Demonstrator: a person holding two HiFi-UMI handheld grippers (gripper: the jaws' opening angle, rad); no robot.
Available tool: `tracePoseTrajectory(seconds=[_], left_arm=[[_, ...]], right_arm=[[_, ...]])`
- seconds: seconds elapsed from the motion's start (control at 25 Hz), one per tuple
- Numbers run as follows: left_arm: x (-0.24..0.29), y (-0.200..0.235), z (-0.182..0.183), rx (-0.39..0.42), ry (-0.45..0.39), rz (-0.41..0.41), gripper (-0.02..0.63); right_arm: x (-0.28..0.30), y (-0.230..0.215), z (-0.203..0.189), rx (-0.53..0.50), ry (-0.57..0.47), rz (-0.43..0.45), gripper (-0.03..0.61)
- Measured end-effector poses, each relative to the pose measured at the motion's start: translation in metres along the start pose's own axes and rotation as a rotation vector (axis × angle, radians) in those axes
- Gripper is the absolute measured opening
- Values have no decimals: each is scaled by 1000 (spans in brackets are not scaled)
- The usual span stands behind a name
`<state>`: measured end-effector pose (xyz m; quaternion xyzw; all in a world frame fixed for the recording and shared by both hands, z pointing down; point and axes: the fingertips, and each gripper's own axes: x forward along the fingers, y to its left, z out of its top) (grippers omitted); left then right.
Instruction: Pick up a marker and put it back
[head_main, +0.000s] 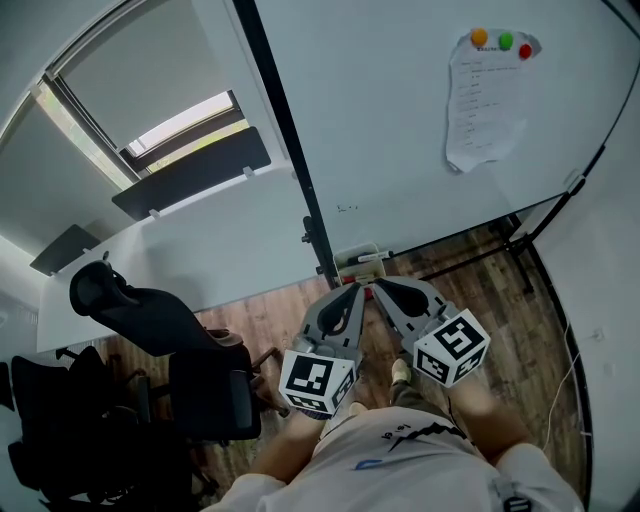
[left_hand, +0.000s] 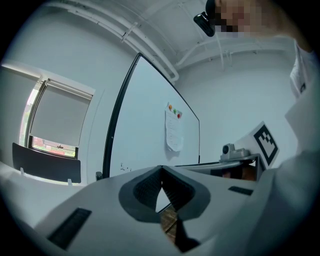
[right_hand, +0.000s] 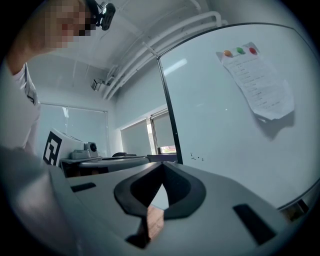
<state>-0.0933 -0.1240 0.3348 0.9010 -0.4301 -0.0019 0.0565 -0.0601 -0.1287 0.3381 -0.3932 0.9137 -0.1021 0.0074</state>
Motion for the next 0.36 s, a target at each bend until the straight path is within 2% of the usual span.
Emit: tracePoseTrajectory(seconds=[0.36], left_arm=[[13, -4, -6, 0, 11, 8, 11]], right_arm=[[-2, -14, -2, 2, 7, 5, 14]])
